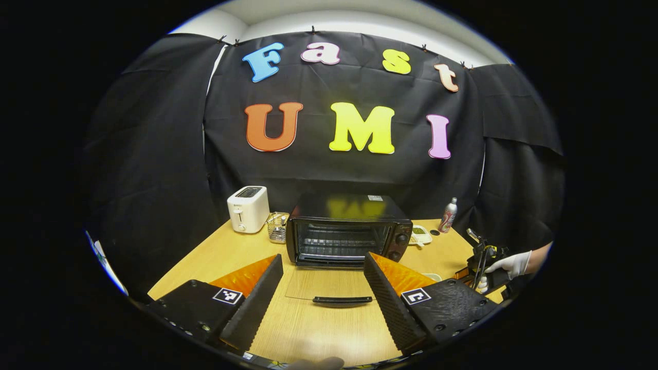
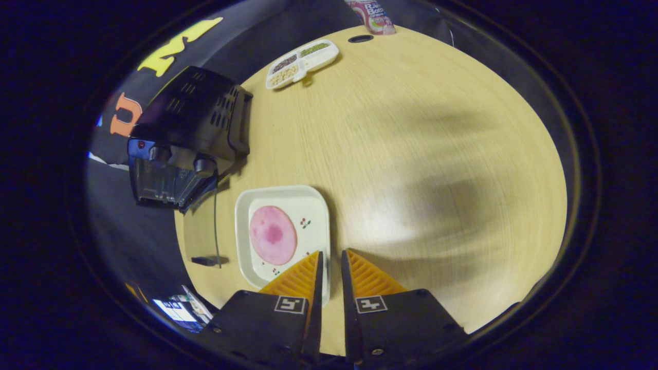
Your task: Open the electric oven with the left hand, put the food in, and close the electric oven.
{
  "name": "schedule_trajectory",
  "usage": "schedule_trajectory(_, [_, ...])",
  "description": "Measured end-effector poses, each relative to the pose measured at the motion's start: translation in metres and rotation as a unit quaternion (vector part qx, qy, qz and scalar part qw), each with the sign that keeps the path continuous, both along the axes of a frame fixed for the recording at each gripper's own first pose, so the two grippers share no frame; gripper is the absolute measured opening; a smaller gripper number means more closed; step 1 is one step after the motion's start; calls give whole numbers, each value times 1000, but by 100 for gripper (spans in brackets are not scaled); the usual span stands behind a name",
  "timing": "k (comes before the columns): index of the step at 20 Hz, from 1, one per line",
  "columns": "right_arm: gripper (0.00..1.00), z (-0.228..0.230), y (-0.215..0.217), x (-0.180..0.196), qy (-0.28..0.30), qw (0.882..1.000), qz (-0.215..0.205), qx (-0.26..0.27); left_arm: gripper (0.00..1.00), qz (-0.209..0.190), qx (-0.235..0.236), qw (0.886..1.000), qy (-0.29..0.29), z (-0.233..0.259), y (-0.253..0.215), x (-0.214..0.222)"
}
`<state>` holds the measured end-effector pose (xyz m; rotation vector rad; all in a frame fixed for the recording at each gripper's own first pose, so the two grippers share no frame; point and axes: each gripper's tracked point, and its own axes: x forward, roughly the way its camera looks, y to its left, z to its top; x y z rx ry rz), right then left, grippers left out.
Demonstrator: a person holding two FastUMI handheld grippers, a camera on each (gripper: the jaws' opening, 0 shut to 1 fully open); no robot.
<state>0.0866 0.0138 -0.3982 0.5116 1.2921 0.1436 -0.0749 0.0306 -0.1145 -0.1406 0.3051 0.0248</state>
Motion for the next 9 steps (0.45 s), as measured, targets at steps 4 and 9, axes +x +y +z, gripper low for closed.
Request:
schedule_trajectory(4, [19,-1,3,3,24,999,-5,-43,96,3,-9,1000,3,-4,4,1])
schedule_trajectory(9, [1,-4,-2,3,25,997,-6,-69,96,2,-16,1000,8,-13,4,2])
